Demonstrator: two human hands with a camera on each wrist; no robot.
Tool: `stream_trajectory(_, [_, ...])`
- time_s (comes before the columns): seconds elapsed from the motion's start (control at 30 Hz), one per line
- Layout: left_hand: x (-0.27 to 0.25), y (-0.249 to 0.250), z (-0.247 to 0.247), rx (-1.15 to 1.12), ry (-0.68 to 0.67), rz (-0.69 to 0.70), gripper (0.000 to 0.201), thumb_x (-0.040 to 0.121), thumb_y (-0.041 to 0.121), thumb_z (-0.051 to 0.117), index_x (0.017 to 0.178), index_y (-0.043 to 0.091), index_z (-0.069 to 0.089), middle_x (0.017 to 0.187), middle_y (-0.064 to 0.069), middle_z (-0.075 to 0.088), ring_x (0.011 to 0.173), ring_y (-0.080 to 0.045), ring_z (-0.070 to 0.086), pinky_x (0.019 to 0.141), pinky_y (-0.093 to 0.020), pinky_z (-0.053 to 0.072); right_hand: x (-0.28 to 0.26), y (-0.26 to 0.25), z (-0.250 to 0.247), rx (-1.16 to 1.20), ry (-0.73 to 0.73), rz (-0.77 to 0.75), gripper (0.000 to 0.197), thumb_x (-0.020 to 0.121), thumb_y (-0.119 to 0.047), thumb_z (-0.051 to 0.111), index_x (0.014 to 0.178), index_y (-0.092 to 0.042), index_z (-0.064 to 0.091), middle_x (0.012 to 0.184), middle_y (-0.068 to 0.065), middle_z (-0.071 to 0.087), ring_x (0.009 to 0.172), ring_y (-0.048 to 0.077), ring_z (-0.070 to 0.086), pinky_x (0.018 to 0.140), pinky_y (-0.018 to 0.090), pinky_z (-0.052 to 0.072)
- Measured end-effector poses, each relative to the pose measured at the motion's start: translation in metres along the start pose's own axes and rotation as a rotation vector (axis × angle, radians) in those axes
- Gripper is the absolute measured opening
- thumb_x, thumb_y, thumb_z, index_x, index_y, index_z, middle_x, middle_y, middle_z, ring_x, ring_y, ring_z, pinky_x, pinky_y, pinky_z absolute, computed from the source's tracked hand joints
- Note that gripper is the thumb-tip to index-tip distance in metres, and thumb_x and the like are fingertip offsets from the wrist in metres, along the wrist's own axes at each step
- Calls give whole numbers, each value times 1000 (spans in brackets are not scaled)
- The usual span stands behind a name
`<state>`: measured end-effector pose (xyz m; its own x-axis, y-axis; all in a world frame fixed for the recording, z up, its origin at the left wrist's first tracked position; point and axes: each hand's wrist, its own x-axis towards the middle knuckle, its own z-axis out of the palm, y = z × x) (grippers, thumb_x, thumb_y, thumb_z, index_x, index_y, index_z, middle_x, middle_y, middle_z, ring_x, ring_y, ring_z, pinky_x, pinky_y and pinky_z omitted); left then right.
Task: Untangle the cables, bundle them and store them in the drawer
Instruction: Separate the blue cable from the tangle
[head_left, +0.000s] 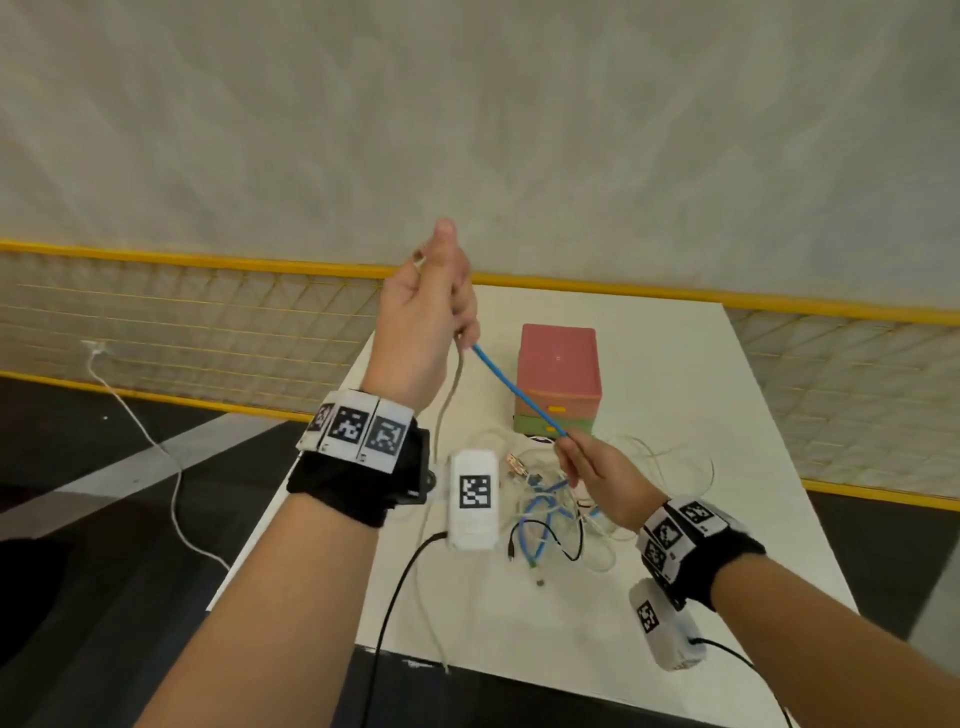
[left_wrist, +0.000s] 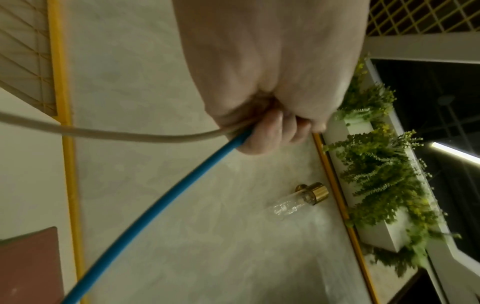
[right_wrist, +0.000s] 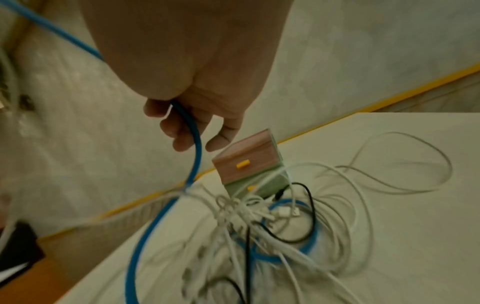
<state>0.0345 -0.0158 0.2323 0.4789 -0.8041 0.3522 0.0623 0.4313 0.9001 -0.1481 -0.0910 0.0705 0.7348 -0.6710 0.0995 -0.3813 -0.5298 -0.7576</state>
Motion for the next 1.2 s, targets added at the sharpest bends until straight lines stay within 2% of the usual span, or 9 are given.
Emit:
stream_trajectory(0.1, [-10, -1, -4, 329, -200, -72, 26, 94, 34, 59, 71, 22, 55, 53, 4, 38, 37, -9, 26, 38, -18, 20, 13, -8, -16, 41, 26, 54, 34, 101, -28, 33, 70, -19, 44, 54, -4, 43, 48, 12, 42, 55, 31, 40])
stream_trajectory(0.2, [-28, -15, 3, 774, -415, -153, 22, 97, 27, 55, 115, 17, 65, 76, 18, 60, 66, -21, 62, 46, -21, 45, 28, -35, -33, 100, 82, -37, 31, 101, -24, 36, 75, -13, 48, 50, -9, 44, 41, 7, 42, 49, 30, 42])
stream_trajectory(0.27, [-36, -28, 7, 873, -463, -256, 22, 99, 30, 51, 109, 16, 64, 101, 0, 63, 72, -33, 56, 57, -38, 43, 34, -53, -41, 116, 85, -122, 28, 101, -21, 36, 78, -16, 52, 52, -13, 50, 44, 5, 46, 49, 23, 43])
stream_trajectory(0.33, [-36, -34, 6, 896, -398, -259, 27, 100, 36, 48, 80, 20, 57, 61, 4, 50, 52, -20, 45, 50, -33, 32, 35, -61, -44, 128, 79, -154, 29, 101, -23, 34, 77, -20, 50, 54, -11, 52, 43, 7, 50, 49, 29, 46])
stream_trajectory(0.5, [-7, -27, -6, 638, 118, -121, 31, 97, 44, 49, 74, 24, 51, 56, 5, 43, 52, -15, 41, 53, -32, 36, 23, -32, -25, 180, -3, -44, 33, 103, -23, 29, 77, -12, 45, 57, 7, 48, 50, 27, 56, 60, 48, 52])
stream_trajectory(0.6, [-3, -29, -13, 805, 154, -13, 24, 100, 32, 47, 80, 20, 54, 55, 6, 40, 50, -8, 39, 54, -26, 29, 16, -28, -20, 185, 0, -17, 34, 102, -20, 32, 71, -13, 45, 62, 3, 39, 53, 18, 49, 56, 41, 57])
stream_trajectory(0.73, [-19, -40, -9, 962, -166, 53, 35, 99, 29, 50, 134, 29, 51, 51, 8, 43, 46, -3, 45, 48, -13, 34, 19, -40, -29, 100, -4, -69, 33, 100, -22, 38, 75, -6, 51, 69, 8, 46, 52, 16, 54, 51, 15, 46])
stream_trajectory(0.83, [-31, -51, 5, 1108, -457, -38, 32, 97, 43, 49, 110, 16, 62, 56, 8, 43, 51, -6, 43, 50, -22, 32, 21, -47, -39, 48, 35, -144, 25, 99, -20, 42, 84, -9, 59, 71, 8, 59, 54, 10, 57, 54, 19, 45])
stream_trajectory(1.2, [-9, -21, -3, 800, 195, 233, 27, 99, 25, 52, 72, 21, 49, 51, 8, 36, 47, 0, 43, 47, -18, 30, 22, -14, -31, -25, 45, -67, 32, 102, -26, 31, 71, -26, 41, 68, 4, 57, 65, 21, 58, 67, 32, 47])
